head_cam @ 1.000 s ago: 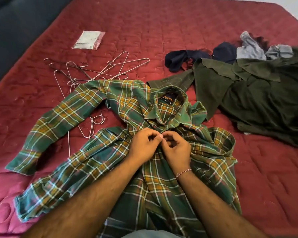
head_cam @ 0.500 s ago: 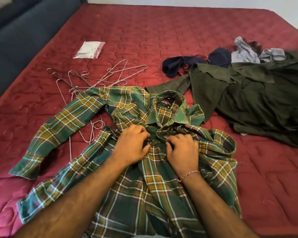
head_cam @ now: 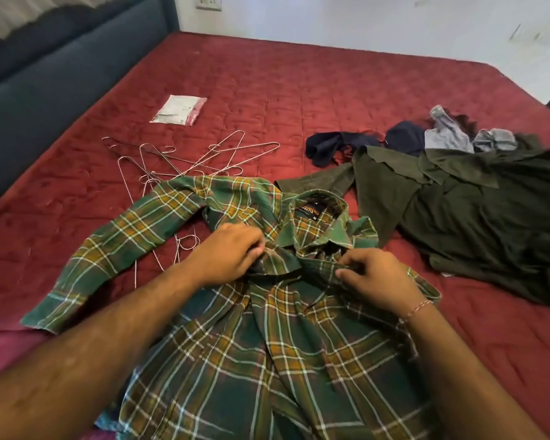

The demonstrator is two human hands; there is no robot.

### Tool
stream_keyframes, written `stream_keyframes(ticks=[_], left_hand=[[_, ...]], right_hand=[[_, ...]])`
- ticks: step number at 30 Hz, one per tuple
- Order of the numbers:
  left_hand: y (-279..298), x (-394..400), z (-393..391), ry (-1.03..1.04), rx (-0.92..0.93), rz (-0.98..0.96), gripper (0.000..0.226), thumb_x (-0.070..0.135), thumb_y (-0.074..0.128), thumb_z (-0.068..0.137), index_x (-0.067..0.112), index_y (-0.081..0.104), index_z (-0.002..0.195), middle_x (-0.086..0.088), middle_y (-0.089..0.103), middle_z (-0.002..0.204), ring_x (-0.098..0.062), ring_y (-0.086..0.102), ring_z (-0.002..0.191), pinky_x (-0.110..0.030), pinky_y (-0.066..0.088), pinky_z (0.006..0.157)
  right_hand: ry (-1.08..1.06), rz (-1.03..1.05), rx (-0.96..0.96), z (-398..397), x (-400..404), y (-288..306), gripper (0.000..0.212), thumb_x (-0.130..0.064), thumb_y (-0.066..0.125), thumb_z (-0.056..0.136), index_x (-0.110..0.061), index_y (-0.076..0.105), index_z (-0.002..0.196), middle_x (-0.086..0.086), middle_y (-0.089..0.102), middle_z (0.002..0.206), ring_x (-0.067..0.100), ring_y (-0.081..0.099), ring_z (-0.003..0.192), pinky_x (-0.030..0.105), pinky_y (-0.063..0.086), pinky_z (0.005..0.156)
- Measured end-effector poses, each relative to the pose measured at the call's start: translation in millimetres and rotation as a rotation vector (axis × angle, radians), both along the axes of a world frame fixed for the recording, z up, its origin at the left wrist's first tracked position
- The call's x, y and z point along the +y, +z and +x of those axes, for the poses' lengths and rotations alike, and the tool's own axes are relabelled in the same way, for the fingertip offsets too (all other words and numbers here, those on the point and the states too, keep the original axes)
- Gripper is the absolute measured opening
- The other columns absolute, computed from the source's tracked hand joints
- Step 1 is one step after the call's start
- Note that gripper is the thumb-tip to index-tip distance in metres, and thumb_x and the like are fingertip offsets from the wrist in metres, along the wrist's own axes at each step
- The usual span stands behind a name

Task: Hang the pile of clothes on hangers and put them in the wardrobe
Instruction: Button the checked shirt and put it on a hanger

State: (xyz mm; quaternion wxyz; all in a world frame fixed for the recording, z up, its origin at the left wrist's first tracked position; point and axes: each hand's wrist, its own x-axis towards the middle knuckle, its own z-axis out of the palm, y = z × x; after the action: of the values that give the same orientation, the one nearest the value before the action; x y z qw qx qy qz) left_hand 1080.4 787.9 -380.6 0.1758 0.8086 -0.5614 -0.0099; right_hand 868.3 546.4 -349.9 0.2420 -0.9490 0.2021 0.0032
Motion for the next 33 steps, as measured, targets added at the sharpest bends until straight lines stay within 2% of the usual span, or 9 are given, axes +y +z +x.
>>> stream_keyframes(ticks=[4,7,10,13,16,19,23,26,33], left_hand=[[6,-2,7,0.015,0.274,-0.088,0.002,0.021,0.056,0.104,0.023,0.055,0.103,0.008,0.061,0.092,-0.005,0.055,0.079,-0.029,0.04,0.07],[21,-13,24,0.004,0.361,0.015,0.004,0.026,0.063,0.101,0.025,0.06,0.103,0.01,0.065,0.098,-0.005,0.061,0.089,-0.035,0.05,0.079],[39,-21,29,0.062,0.389,-0.129,0.015,0.031,0.072,0.095,0.028,0.06,0.103,0.009,0.066,0.097,-0.012,0.063,0.09,-0.039,0.054,0.083],[35,-18,12,0.118,0.297,-0.144,0.022,0.043,0.075,0.088,0.034,0.058,0.099,0.016,0.062,0.098,-0.01,0.06,0.093,-0.041,0.053,0.088],[-7,0,-27,0.332,-0.027,0.202,0.042,0.056,0.072,0.084,0.039,0.054,0.117,0.009,0.047,0.132,-0.018,0.04,0.13,-0.052,0.032,0.111],[-39,22,-65,0.458,-0.105,0.109,0.057,0.045,0.076,0.08,0.033,0.054,0.131,-0.003,0.037,0.151,-0.029,0.034,0.139,-0.056,0.029,0.11],[-50,32,-85,0.32,-0.2,-0.169,0.033,0.032,0.072,0.085,0.024,0.066,0.117,-0.004,0.056,0.128,-0.029,0.052,0.118,-0.048,0.042,0.095],[-55,26,-78,0.16,-0.069,-0.131,0.019,0.026,0.072,0.092,0.019,0.068,0.109,0.0,0.062,0.108,-0.023,0.055,0.102,-0.042,0.05,0.086],[-67,19,-74,0.422,0.091,-0.131,0.032,0.028,0.075,0.091,0.007,0.073,0.114,-0.002,0.055,0.108,-0.019,0.054,0.104,-0.033,0.049,0.097]], right_hand=[[-0.012,0.289,-0.041,3,-9,11,0.012,-0.022,0.076,0.093,-0.023,0.076,0.08,-0.001,0.075,0.077,0.007,0.065,0.07,0.036,0.055,0.072],[-0.03,0.263,-0.024,12,-13,16,0.015,-0.023,0.077,0.092,-0.021,0.076,0.077,-0.001,0.075,0.074,0.009,0.066,0.068,0.035,0.056,0.071],[-0.191,0.172,-0.178,28,-16,22,0.016,-0.03,0.079,0.089,-0.023,0.074,0.076,-0.005,0.074,0.071,0.013,0.071,0.068,0.033,0.058,0.069],[-0.233,0.139,-0.227,29,2,18,0.016,-0.032,0.078,0.089,-0.025,0.07,0.076,-0.007,0.072,0.072,0.01,0.068,0.07,0.03,0.055,0.066],[-0.209,0.286,-0.133,11,39,-16,0.016,-0.027,0.076,0.09,-0.023,0.069,0.076,-0.005,0.068,0.066,0.004,0.061,0.06,0.032,0.053,0.063],[-0.238,0.295,-0.111,-7,65,-52,0.017,-0.027,0.075,0.088,-0.021,0.066,0.074,-0.005,0.066,0.063,0.005,0.059,0.057,0.036,0.055,0.064],[-0.251,0.235,-0.208,-18,75,-61,0.016,-0.027,0.073,0.087,-0.023,0.063,0.074,-0.005,0.064,0.063,0.01,0.059,0.059,0.032,0.05,0.06],[-0.279,0.251,-0.225,-20,76,-61,0.017,-0.021,0.073,0.086,-0.021,0.062,0.074,-0.003,0.062,0.061,0.013,0.058,0.058,0.033,0.048,0.059],[-0.302,0.254,-0.232,-25,80,-67,0.017,-0.024,0.071,0.086,-0.023,0.06,0.074,-0.005,0.062,0.06,0.012,0.058,0.06,0.021,0.041,0.053]])
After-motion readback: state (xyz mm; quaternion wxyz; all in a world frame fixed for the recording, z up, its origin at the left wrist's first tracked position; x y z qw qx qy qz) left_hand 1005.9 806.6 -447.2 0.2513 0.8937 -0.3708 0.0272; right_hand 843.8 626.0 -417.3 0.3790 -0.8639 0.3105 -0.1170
